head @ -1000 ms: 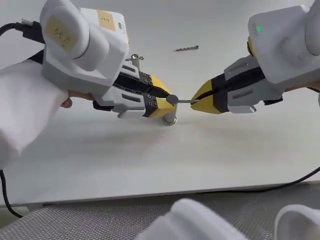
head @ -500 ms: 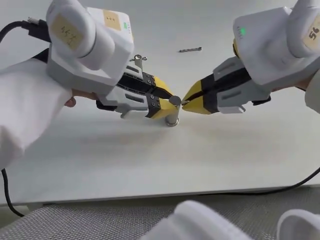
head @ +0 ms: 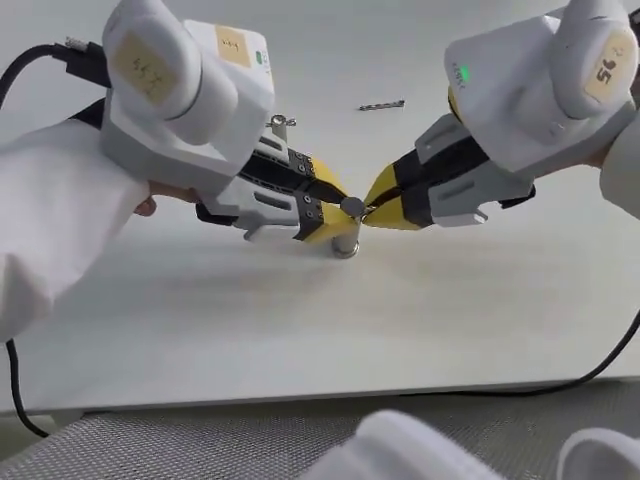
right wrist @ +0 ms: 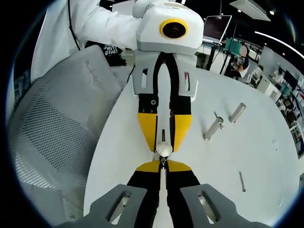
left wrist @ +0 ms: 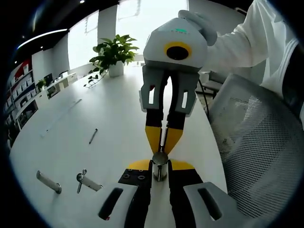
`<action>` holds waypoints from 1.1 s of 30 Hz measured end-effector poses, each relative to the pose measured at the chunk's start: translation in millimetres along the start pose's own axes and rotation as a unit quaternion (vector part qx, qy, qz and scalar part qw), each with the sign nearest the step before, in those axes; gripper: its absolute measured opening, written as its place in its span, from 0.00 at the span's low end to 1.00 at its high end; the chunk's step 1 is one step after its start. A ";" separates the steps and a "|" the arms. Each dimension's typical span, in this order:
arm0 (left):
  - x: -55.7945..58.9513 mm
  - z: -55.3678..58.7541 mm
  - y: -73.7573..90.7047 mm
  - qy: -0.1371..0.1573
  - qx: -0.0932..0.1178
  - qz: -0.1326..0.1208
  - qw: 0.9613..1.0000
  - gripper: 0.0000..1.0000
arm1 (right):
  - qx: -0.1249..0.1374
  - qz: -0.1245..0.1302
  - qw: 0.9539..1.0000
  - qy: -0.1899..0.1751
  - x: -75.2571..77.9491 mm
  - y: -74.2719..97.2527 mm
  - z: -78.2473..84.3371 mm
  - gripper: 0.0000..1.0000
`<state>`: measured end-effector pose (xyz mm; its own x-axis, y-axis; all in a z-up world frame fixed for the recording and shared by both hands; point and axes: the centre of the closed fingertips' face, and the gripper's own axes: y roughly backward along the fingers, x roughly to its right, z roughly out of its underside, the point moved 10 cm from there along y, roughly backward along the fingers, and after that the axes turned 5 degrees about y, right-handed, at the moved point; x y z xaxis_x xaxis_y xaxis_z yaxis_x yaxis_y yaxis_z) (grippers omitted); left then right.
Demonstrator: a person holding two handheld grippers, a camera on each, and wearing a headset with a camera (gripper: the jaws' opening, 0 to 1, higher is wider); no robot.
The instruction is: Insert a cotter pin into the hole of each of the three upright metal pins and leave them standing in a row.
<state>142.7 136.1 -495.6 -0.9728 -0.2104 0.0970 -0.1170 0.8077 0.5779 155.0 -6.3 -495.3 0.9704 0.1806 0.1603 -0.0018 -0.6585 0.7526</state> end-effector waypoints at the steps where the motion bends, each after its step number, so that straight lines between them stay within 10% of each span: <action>1: -0.1 0.2 0.1 0.001 0.001 0.000 1.000 0.11 | -0.001 0.002 1.000 -0.002 0.1 -0.1 0.4 0.00; 13: 2.3 9.6 4.3 0.005 0.008 -0.011 1.000 0.37 | 0.001 0.016 0.999 -0.046 -4.5 3.3 6.7 0.19; 25: 18.5 39.5 18.0 0.070 0.034 -0.001 0.997 1.00 | 0.044 0.015 0.994 -0.102 -7.9 -2.8 2.1 0.21; 33: 22.6 60.9 23.2 0.088 0.017 -0.017 0.996 0.99 | 0.043 0.014 0.993 -0.111 -4.3 -8.7 -0.7 0.18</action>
<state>105.8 183.6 -529.4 -0.9186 -0.3289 0.2192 -0.1591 0.8154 0.5566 150.6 -0.8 -502.1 0.9996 0.0018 0.0291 -0.0188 -0.7233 0.6903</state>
